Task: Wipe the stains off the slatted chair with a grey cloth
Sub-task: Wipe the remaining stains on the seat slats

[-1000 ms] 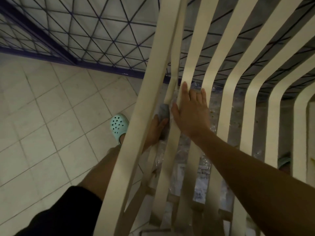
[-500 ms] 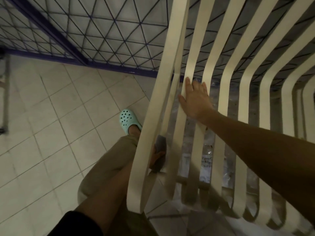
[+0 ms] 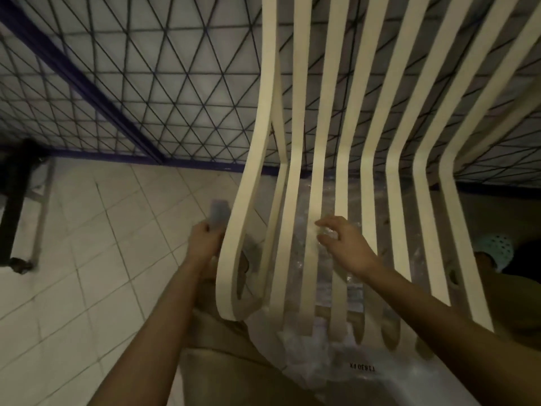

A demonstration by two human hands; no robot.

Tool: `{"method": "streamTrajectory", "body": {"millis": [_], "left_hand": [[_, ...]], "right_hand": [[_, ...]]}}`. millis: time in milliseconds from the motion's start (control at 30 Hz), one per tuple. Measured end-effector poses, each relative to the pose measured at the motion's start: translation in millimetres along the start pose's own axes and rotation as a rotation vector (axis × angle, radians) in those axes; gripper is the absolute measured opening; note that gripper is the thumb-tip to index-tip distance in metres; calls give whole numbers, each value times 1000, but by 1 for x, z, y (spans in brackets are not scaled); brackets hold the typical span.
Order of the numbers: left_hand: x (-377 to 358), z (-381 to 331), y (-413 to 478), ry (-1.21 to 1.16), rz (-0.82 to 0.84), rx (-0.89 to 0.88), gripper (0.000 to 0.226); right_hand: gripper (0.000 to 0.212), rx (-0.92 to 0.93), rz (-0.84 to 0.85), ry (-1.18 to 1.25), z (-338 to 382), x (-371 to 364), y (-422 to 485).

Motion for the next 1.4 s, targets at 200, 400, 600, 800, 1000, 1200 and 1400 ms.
{"method": "streamTrajectory", "body": {"millis": [200,400,600,800,1000,1200,1400], "left_hand": [[67,-114,-63,-515,-119,-337,30],[2,-176,-156,-617,124,-549,32],[-109,-176,-208,-618,376,-447,36],[-191,-154,-241,-643,524,-238,32],[-242,-133,-252,-596,633,-149,31],[-281,-129,-242,-345,582,-151,26],[-300,-129,-254,-40,580,-292,63]], "right_hand": [[22,53,-116,272,29,48,-53],[17,152,-207,441,55,92,-121],[14,299,-311,549,79,118,-167],[43,64,-67,1192,40,89,-170],[64,13,77,1668,11,78,-188],[34,-5,-202,1244,-33,121,-200],[20,-75,-543,932,-74,161,-222]]}}
Point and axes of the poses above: each hand's wrist, its own y-axis towards the middle knuckle, its own x-axis out of the back of the hand, z = x × y, the point moved 10 cm from there along y, towards the middle knuckle, and after that the axes turned 5 degrees about z, right-handed, at the moved point
